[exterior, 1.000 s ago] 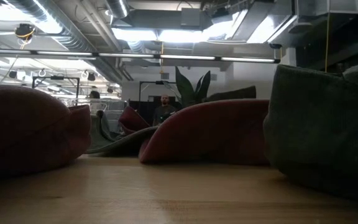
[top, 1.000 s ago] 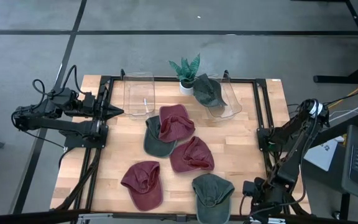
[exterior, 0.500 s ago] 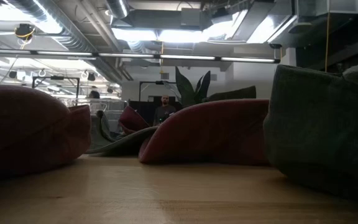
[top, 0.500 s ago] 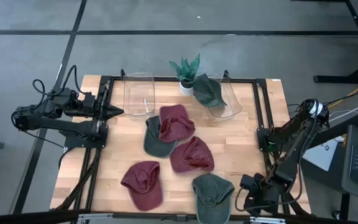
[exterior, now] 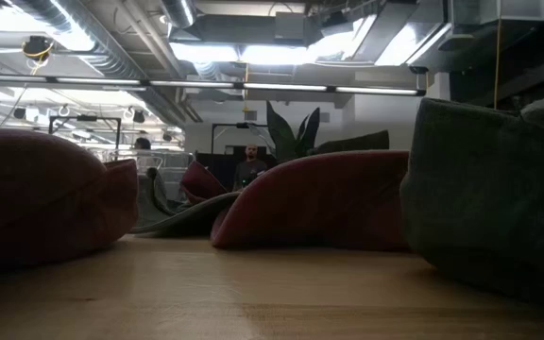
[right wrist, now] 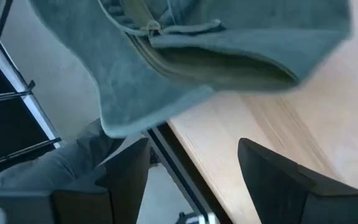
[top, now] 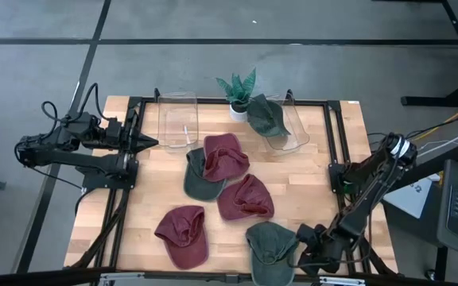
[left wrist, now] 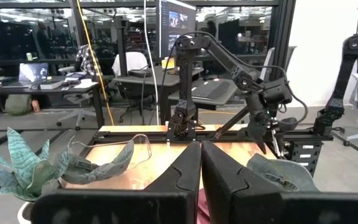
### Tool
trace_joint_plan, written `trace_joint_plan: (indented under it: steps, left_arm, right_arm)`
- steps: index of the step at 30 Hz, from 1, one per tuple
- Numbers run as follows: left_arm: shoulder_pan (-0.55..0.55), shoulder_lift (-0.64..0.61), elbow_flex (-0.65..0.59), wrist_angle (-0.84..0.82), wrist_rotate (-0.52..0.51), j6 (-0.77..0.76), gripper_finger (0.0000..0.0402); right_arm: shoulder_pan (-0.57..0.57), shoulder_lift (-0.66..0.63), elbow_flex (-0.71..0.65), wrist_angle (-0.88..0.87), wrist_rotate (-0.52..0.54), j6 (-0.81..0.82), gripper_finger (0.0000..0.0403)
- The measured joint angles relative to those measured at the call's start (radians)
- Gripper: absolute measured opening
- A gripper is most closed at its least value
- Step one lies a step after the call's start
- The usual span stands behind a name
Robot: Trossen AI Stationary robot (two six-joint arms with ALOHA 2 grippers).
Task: Pick & Place hat
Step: Put the bottom gray cap into the right bin
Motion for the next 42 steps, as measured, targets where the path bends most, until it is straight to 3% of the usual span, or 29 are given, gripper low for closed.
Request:
trace_joint_plan:
  steps: [18, 22, 33, 42]
  left_arm:
    - [0.000, 0.000, 0.000, 0.000, 0.000, 0.000, 0.0010]
    - [0.000, 0.000, 0.000, 0.000, 0.000, 0.000, 0.0008]
    - [0.000, 0.000, 0.000, 0.000, 0.000, 0.000, 0.0012]
    - [0.000, 0.000, 0.000, 0.000, 0.000, 0.000, 0.0013]
  right_arm:
    - [-0.031, 0.139, 0.000, 0.179, 0.060, -0.018, 0.0242]
    - [-0.030, 0.146, 0.000, 0.172, 0.060, -0.030, 0.0203]
    - [-0.031, 0.143, 0.004, 0.130, 0.066, -0.121, 0.0020]
    - [-0.073, 0.138, 0.002, 0.063, 0.075, -0.252, 0.0034]
